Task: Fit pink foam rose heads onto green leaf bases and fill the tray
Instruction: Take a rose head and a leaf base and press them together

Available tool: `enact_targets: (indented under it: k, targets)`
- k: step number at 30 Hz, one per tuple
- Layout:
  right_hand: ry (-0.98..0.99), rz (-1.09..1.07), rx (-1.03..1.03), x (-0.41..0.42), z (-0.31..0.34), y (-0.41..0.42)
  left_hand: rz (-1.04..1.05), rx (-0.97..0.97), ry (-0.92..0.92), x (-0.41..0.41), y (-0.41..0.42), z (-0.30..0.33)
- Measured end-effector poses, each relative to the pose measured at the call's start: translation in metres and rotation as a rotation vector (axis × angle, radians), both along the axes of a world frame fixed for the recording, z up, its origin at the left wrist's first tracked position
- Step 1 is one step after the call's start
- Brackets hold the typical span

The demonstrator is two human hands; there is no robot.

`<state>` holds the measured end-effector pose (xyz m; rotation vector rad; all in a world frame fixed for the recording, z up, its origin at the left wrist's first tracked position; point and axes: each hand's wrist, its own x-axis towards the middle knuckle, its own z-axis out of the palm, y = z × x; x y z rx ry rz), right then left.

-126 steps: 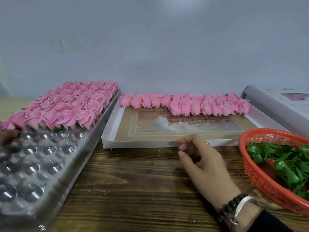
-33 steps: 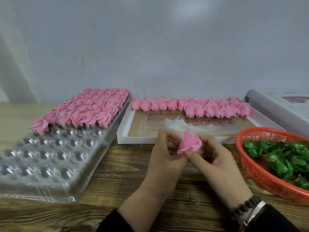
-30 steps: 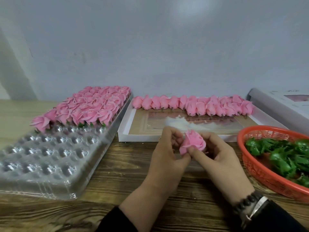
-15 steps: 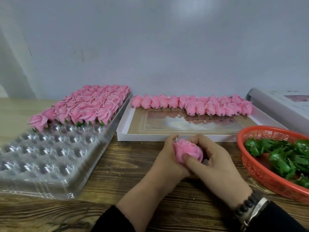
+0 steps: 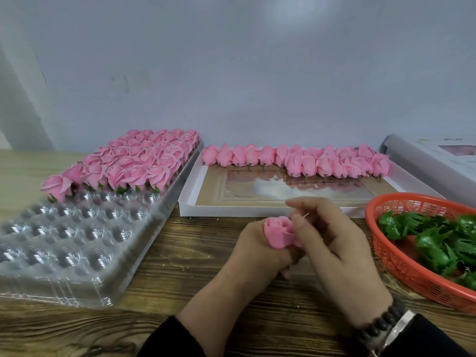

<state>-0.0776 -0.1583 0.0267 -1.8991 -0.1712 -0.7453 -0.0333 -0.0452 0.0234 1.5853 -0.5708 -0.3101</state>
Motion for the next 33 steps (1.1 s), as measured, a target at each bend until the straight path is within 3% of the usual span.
enact_targets:
  k: [4,8,15,23,33]
  targets:
    - [-0.024,-0.030,0.160,0.003,0.000,-0.005,0.163,-0.146,0.103,0.000,0.002,-0.001]
    - [0.144,0.028,0.119,0.008,-0.005,-0.003,0.274,-0.375,0.285,0.003,0.003,0.001]
    - [0.254,0.128,0.119,0.007,-0.008,0.013,0.165,-0.549,0.421,-0.003,-0.004,0.004]
    - [0.277,0.087,0.207,0.009,-0.008,0.014,0.117,-0.545,0.446,-0.007,-0.011,-0.001]
    - [0.472,0.353,0.471,0.007,-0.004,0.009,0.058,-0.421,0.434,0.001,-0.004,0.002]
